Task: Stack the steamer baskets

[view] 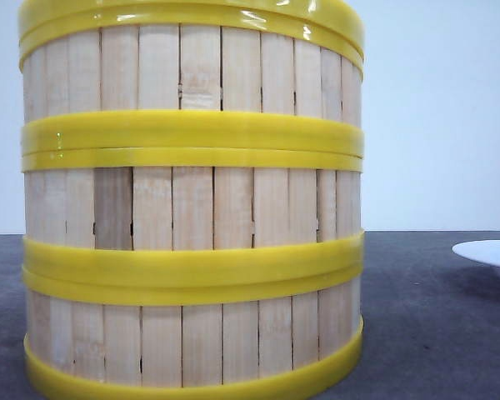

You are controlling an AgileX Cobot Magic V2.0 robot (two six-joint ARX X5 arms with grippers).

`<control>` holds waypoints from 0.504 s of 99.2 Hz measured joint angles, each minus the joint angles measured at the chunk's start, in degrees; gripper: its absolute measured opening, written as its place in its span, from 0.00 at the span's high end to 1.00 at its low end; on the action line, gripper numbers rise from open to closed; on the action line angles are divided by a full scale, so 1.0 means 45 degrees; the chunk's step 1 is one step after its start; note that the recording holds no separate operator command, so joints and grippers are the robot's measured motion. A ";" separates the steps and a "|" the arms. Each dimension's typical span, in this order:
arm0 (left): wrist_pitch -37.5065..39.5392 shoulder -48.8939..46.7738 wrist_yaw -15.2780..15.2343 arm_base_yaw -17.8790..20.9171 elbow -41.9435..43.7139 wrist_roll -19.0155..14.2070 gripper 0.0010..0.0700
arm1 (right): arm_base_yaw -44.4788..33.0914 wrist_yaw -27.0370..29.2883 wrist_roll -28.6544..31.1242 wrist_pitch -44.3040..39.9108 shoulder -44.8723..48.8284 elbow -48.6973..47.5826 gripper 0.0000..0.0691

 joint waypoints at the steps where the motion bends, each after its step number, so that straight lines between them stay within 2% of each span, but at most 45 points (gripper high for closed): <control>1: 0.0000 0.0000 0.0000 0.0000 0.0000 0.0000 0.98 | 0.0000 0.0000 0.0000 0.0010 0.0000 0.0000 0.99; 50: 0.0000 0.0000 0.0000 0.0000 0.0000 0.0000 0.98 | 0.0000 0.0000 0.0000 0.0355 -0.0005 0.0000 0.99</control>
